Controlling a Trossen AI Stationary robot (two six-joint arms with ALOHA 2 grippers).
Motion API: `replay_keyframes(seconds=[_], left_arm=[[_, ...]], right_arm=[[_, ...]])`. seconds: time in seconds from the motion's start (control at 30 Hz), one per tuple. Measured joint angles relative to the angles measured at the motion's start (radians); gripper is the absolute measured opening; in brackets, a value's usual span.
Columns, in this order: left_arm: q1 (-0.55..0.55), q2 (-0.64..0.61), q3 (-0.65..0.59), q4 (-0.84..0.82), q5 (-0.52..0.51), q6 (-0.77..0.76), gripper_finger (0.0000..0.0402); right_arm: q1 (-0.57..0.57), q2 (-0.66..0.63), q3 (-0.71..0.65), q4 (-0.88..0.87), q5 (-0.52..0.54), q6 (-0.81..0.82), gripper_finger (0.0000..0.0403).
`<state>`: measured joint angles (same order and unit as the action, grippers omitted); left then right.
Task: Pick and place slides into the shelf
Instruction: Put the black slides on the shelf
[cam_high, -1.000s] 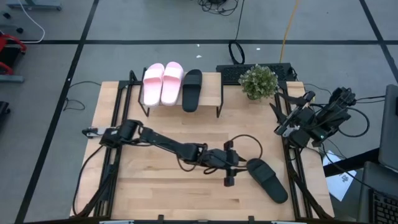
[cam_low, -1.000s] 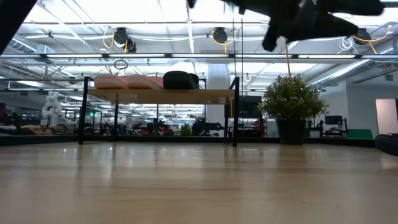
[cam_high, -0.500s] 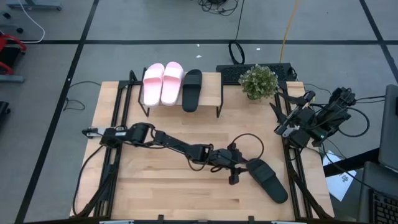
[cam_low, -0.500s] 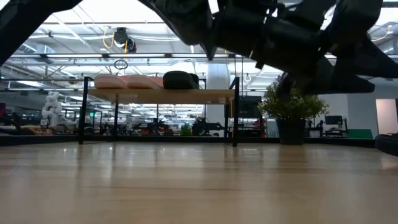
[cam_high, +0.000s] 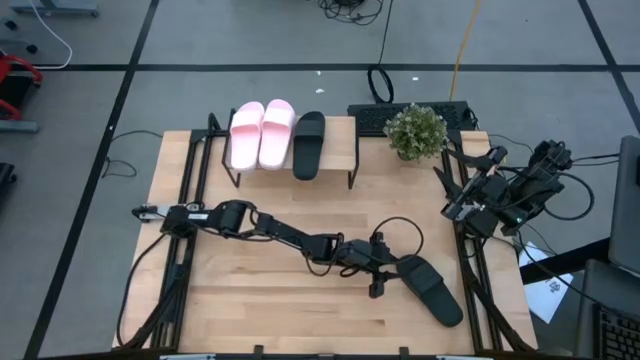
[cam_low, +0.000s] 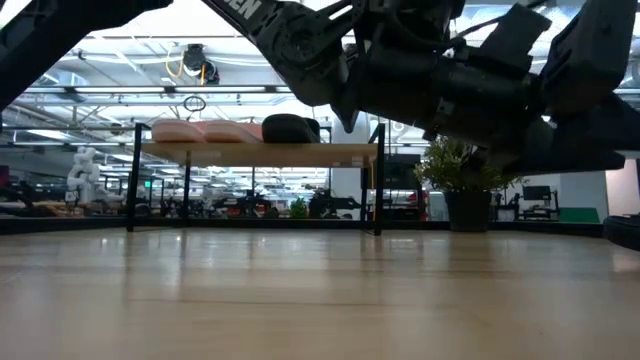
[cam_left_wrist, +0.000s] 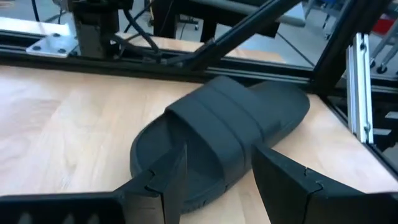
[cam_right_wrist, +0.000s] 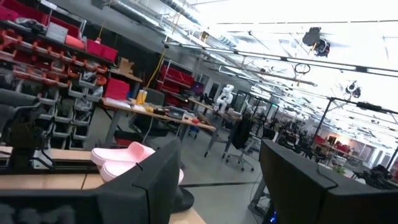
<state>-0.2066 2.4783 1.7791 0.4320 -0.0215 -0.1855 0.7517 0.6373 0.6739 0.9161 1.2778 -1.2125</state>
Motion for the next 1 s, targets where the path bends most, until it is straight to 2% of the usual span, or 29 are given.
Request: replay_keyframes(seconds=[0.23,0.37,0.53,0.67,0.77,0.87,1.0], left_arm=[[-0.005,0.005,-0.001,0.044,0.049,0.061,0.0175],[-0.009,-0.002,-0.001,-0.034,0.043,0.086,0.0175],[-0.003,-0.049,-0.002,-0.152,-0.102,0.095,0.0175],[-0.005,-0.103,-0.001,-0.265,-0.256,0.136,0.0175],[-0.005,-0.145,-0.001,-0.369,-0.329,0.138,0.0175],[-0.004,-0.193,-0.001,-0.479,-0.366,0.135,0.0175],[-0.004,-0.233,-0.004,-0.651,-0.425,0.103,0.0175]], right_arm=[[0.000,0.002,0.000,-0.010,0.018,0.019,0.0210],[0.002,0.014,-0.001,-0.066,0.134,0.042,0.0210],[0.003,0.047,-0.029,-0.167,0.137,0.232,0.0210],[0.002,0.089,-0.054,-0.180,0.135,0.287,0.0210],[0.003,0.111,-0.079,-0.182,0.141,0.342,0.0210],[0.006,0.127,-0.109,-0.184,0.183,0.406,0.0210],[0.045,0.145,-0.135,-0.189,0.292,0.417,0.0210]])
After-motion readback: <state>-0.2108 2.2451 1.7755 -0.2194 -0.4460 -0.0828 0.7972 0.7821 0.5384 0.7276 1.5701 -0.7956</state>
